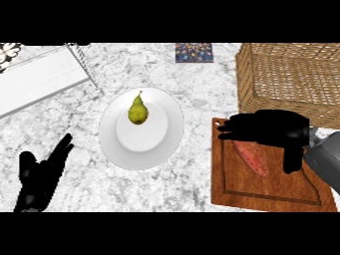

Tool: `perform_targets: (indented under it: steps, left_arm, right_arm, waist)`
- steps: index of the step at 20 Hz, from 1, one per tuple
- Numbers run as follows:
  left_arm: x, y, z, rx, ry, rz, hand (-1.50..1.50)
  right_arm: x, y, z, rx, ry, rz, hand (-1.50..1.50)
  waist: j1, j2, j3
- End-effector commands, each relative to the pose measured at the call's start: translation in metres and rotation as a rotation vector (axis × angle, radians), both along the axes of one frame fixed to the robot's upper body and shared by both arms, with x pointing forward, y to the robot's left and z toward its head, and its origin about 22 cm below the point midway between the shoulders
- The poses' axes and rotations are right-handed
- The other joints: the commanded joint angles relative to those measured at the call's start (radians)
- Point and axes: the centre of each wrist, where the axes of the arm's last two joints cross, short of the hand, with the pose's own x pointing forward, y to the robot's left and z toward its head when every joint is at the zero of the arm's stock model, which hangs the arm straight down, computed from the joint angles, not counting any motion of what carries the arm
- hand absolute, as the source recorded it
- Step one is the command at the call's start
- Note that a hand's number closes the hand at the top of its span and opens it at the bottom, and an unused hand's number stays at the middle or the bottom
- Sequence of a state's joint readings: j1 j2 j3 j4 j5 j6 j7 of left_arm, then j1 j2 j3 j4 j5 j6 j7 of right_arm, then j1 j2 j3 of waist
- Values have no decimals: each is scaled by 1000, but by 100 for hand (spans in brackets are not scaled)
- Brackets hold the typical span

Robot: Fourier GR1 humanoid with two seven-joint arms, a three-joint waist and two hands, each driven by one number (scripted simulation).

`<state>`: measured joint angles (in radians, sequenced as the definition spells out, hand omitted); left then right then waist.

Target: Pick the sweet potato from the cutting board and place it in the basket

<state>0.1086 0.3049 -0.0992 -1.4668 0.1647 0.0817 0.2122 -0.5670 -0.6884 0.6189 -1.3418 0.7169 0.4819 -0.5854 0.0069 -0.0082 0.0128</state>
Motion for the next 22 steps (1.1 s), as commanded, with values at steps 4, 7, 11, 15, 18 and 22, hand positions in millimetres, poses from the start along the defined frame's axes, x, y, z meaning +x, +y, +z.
perform_targets:
  steps: [4,7,11,15,18,22]
  left_arm:
    - [-9,-21,-30,-26,137,20,0]
    - [-2,-13,-12,-36,120,17,0]
    - [-10,3,-24,12,118,43,0]
    - [-6,3,-24,-27,117,37,0]
    - [-7,11,-9,-2,121,28,0]
    - [-26,1,-23,10,130,16,0]
  right_arm:
    - [-4,2,-29,-85,-19,4,-150]
    - [-4,-3,-28,-71,11,-1,-150]
    - [-3,-2,-46,-65,7,-12,-150]
    - [11,8,-42,-75,11,1,-150]
    - [19,8,-38,-63,-2,-25,-150]
    - [-2,16,-47,-33,-68,69,150]
  waist:
    - [-1,12,-13]
    - [-3,9,-13]
    - [-3,10,-13]
    - [1,11,-13]
    - [6,10,-12]
    - [-3,7,-13]
